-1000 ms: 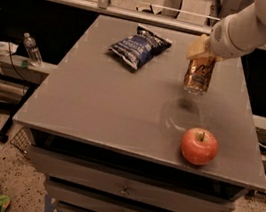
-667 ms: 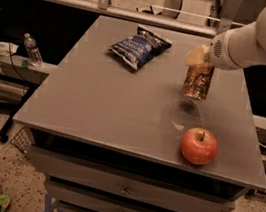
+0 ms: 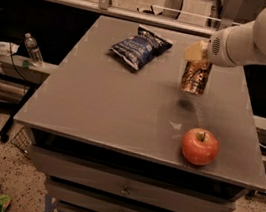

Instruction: Place orange can upright

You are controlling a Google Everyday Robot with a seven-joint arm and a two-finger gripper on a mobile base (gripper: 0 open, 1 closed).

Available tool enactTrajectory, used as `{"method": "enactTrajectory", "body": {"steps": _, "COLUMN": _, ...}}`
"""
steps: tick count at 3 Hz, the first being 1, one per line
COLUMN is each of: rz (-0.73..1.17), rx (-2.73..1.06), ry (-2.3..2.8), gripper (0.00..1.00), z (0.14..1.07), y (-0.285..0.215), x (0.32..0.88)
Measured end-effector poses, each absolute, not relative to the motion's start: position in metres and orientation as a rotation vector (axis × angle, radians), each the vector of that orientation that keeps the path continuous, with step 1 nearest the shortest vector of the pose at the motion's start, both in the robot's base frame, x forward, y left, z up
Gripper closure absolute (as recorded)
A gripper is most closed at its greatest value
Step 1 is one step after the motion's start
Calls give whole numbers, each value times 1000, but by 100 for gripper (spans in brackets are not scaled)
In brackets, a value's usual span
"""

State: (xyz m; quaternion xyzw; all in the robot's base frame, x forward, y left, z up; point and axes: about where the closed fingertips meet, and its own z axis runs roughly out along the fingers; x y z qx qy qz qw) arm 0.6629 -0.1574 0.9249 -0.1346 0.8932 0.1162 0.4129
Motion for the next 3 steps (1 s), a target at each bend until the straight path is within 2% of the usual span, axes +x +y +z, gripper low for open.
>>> {"method": "enactTrajectory", "body": {"steps": 3, "rz": 98, "rx": -545, "ry": 1872, "gripper": 100, "z": 958, "y": -152, "x": 676}}
